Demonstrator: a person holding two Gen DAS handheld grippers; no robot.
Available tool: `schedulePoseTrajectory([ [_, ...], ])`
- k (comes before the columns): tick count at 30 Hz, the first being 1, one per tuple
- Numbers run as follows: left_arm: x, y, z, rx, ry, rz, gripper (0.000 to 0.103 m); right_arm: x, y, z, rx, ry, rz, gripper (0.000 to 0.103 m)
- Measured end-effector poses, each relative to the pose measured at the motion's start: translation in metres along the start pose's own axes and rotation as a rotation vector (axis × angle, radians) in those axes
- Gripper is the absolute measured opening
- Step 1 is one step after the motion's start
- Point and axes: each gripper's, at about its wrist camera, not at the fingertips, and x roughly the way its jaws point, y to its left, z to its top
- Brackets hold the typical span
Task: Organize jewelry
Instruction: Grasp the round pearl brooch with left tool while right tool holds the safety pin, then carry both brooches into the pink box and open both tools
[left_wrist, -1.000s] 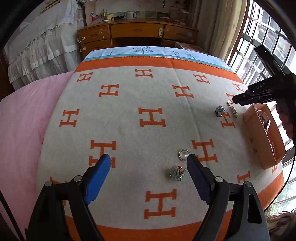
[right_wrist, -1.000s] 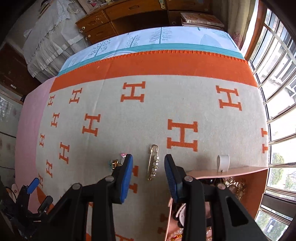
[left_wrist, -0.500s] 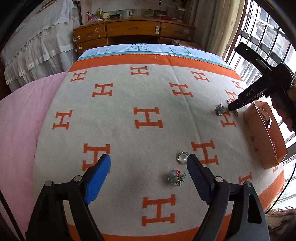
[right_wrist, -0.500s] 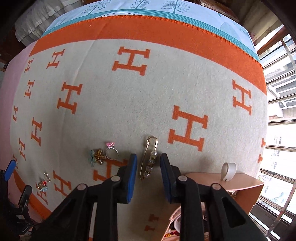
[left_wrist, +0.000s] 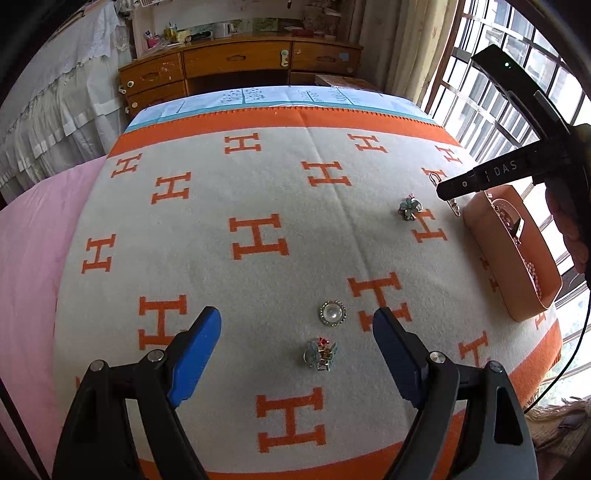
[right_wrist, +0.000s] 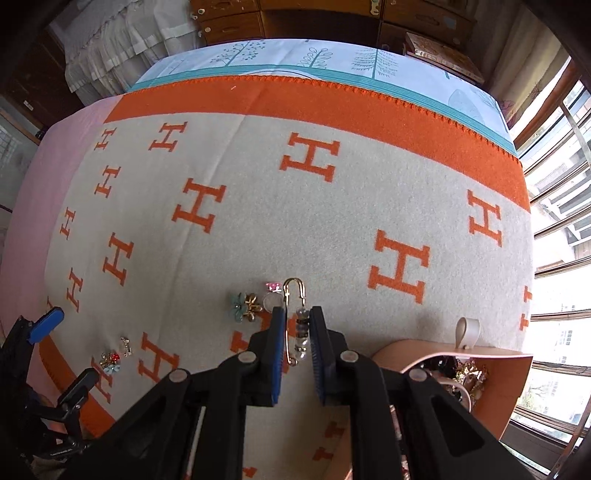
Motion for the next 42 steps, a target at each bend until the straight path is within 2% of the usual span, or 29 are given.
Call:
schedulePoseTrajectory([
  [3,0.007,-0.009,0.002,0.033,0.02,-0.025,0.083,-0.017,0.001,-0.014,0.005,-0.045,0.06,0.013],
  [6,0.018,-0.019,0.003,0.074,0.046,-0.011,0.082,-0.031,0.0,-0.032,0.014,-0.08,0.129,0.013],
  [8,0.024,-0.023,0.005,0.097,0.066,0.002,0.07,-0.034,0.004,-0.042,0.016,-0.099,0.164,0.013],
  [10,0.032,-0.025,0.007,0.105,0.103,0.008,0.044,-0.036,0.004,-0.049,0.019,-0.106,0.192,0.013],
  [12,0.039,-0.025,0.01,0.103,0.135,0.024,0.037,-0.036,0.004,-0.055,0.029,-0.114,0.217,0.013],
  [20,0.045,-0.032,0.011,0.151,0.147,0.039,0.032,-0.039,-0.007,-0.07,0.06,-0.143,0.285,0.013],
  [24,0.045,-0.031,0.011,0.192,0.133,0.007,0.03,-0.041,-0.011,-0.076,0.068,-0.151,0.307,0.013],
  [27,0.044,-0.03,0.011,0.211,0.121,-0.005,0.018,-0.04,-0.017,-0.081,0.09,-0.154,0.318,0.013],
  [33,0.042,-0.033,0.01,0.196,0.115,0.014,0.017,-0.045,-0.03,-0.093,0.139,-0.181,0.334,0.013],
  [37,0.025,-0.04,0.019,0.17,0.091,0.003,0.017,-0.061,-0.04,-0.103,0.163,-0.23,0.338,0.013],
  [42,-0.012,-0.078,0.04,0.224,0.012,-0.042,0.017,-0.091,-0.06,-0.122,0.198,-0.315,0.331,0.013],
])
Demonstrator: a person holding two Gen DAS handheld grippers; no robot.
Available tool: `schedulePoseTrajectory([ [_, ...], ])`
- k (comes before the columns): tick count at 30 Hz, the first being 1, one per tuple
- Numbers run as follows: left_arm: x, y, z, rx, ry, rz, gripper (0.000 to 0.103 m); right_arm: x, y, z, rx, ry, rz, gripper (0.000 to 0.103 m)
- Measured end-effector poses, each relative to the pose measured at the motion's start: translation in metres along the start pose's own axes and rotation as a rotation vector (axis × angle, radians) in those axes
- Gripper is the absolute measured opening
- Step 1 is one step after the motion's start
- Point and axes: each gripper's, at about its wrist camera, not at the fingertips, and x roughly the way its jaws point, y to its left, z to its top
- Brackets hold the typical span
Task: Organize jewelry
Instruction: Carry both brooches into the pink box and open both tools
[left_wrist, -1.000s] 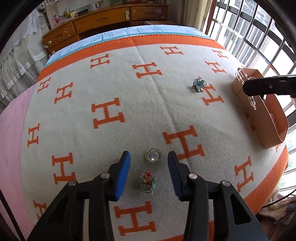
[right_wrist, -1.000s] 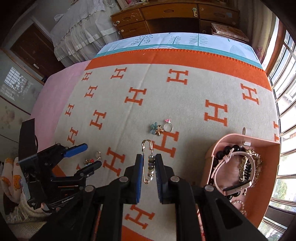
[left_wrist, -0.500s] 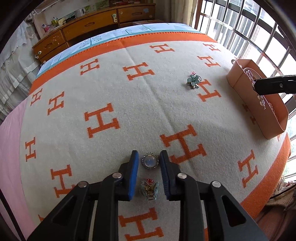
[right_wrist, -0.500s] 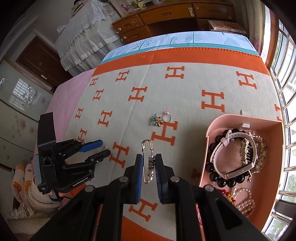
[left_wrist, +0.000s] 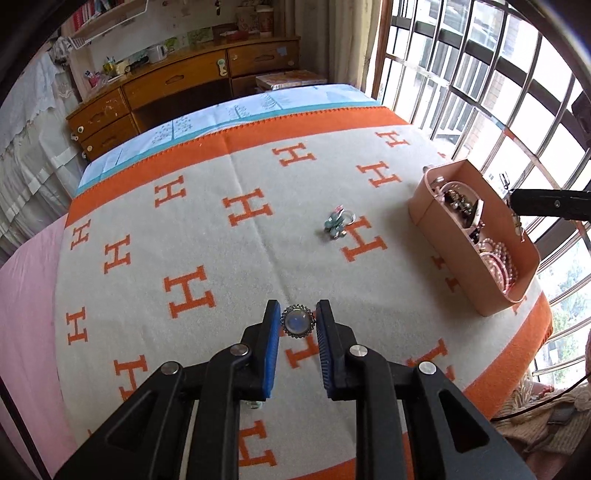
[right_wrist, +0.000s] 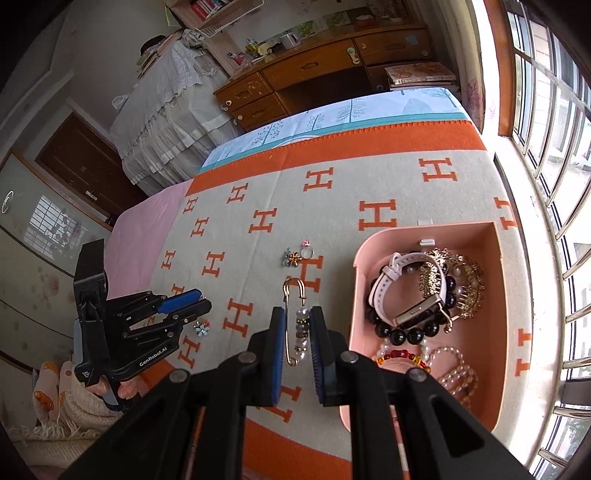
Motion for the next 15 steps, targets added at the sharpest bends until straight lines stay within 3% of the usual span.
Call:
schedulePoseTrajectory([
  [7,-0.027,-0.077,0.049,0.083,-0.091,-0.138,0.017,-0.042,-0.025,-0.018,0.048,-0.09,-0.085,0.013],
  [15,0.01,-0.158,0.07,0.135,-0.051,-0.234,0.017,-0.052,-0.057,-0.04,0.084,-0.119,-0.222,0.013],
])
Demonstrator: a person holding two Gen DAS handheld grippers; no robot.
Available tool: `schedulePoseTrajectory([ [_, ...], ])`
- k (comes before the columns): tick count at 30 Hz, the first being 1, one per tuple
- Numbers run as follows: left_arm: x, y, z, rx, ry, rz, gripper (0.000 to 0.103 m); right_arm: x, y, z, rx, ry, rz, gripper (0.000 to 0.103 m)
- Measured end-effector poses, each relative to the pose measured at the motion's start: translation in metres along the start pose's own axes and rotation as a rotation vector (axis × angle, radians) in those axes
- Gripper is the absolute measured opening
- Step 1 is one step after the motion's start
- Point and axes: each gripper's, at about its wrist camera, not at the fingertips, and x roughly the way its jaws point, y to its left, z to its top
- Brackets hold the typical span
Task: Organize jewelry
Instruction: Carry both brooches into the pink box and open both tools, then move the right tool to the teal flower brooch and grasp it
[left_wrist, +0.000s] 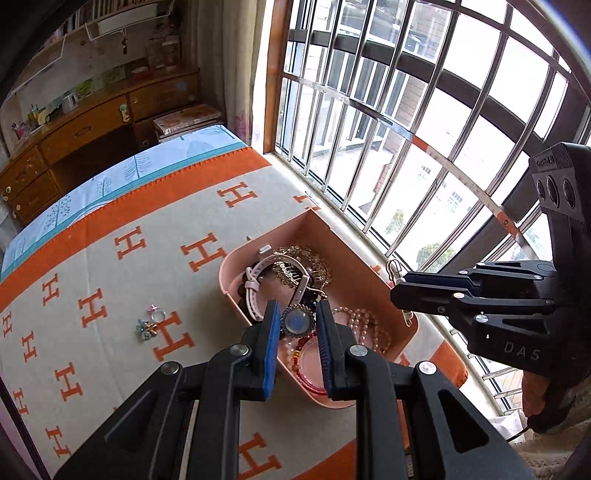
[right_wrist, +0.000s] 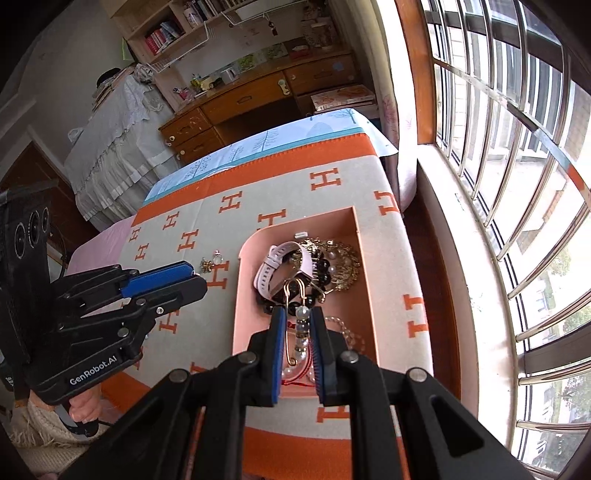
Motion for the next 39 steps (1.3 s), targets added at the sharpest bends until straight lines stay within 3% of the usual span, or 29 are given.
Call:
schedulePoseTrajectory([
  [7,0.046,-0.011,-0.019,-0.048,0.062,0.026,0.021,0.033,-0.018,-0.014,-0.005,0.078,-0.019,0.014],
  [8,0.047,-0.012,-0.022,-0.046,0.061,0.046,0.027,0.037,-0.019,-0.016,-0.003,0.087,-0.025,0.014],
  [9,0.046,-0.012,-0.026,-0.043,0.055,0.067,0.044,0.041,-0.018,-0.017,-0.006,0.092,-0.038,0.014],
  [11,0.038,-0.013,-0.033,-0.032,0.016,0.053,0.054,0.045,-0.016,-0.021,-0.021,0.095,-0.074,0.016],
  [13,0.029,-0.014,-0.037,-0.03,-0.008,0.129,0.078,0.045,-0.016,-0.025,-0.017,0.089,-0.085,0.016],
  [15,0.018,-0.012,-0.04,-0.033,-0.051,0.164,0.086,0.043,-0.017,-0.029,-0.003,0.076,-0.083,0.016],
  [20,-0.004,-0.001,-0.041,-0.083,-0.102,0.15,0.086,0.028,-0.015,-0.034,0.027,0.021,-0.073,0.029],
  [39,-0.059,0.024,-0.075,-0.158,-0.196,0.175,0.087,0.0,0.045,-0.051,-0.08,-0.054,-0.143,0.05],
])
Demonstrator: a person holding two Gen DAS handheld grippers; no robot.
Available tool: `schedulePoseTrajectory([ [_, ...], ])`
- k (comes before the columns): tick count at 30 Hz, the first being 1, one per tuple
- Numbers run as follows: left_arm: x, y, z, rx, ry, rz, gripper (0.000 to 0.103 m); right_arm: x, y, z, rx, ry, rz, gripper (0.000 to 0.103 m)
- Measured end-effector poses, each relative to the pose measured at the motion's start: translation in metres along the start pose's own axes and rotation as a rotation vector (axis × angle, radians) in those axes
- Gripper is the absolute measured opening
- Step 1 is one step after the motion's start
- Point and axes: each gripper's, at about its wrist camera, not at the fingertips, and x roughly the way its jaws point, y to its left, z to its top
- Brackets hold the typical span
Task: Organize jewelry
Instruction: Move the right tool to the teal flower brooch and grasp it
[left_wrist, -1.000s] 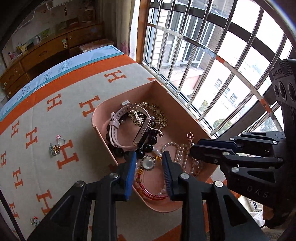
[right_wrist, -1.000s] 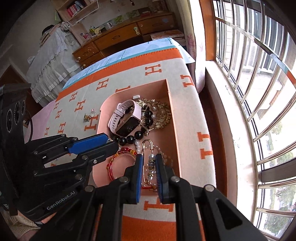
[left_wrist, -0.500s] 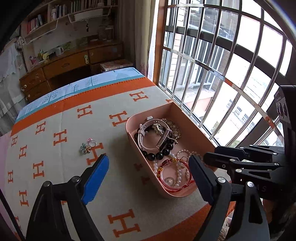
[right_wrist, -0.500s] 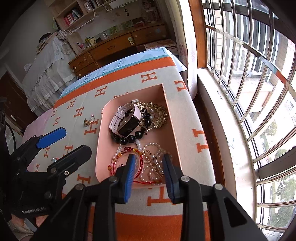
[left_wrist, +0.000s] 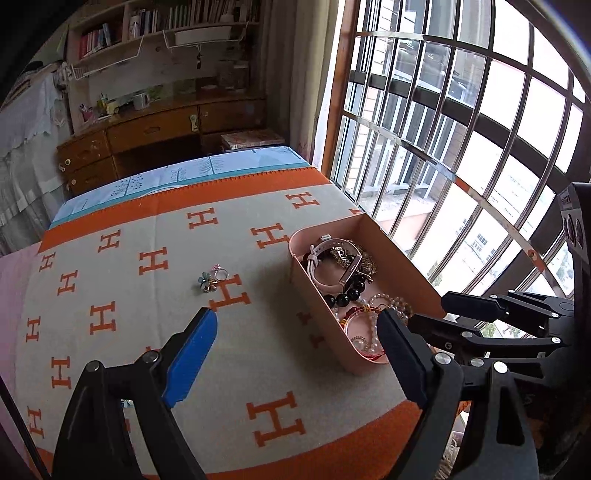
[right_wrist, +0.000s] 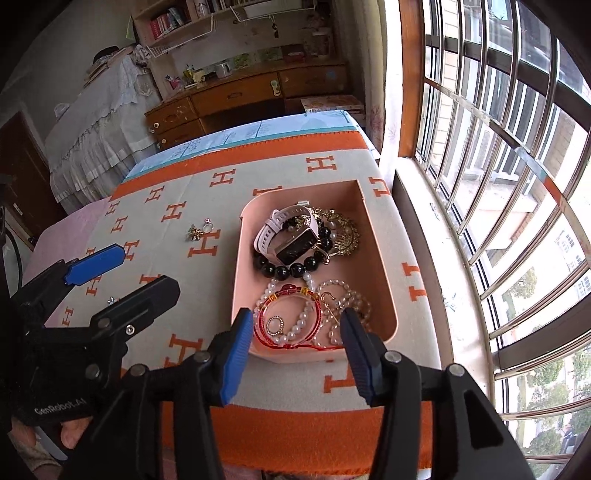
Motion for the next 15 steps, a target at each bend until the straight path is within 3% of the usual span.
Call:
schedulePoseTrajectory([
  [15,-0.046,0.059,-0.003,-0.092,-0.117,0.057,0.087,-0.02,0.072,0.018,-0.142,-0.141,-0.034,0.049],
])
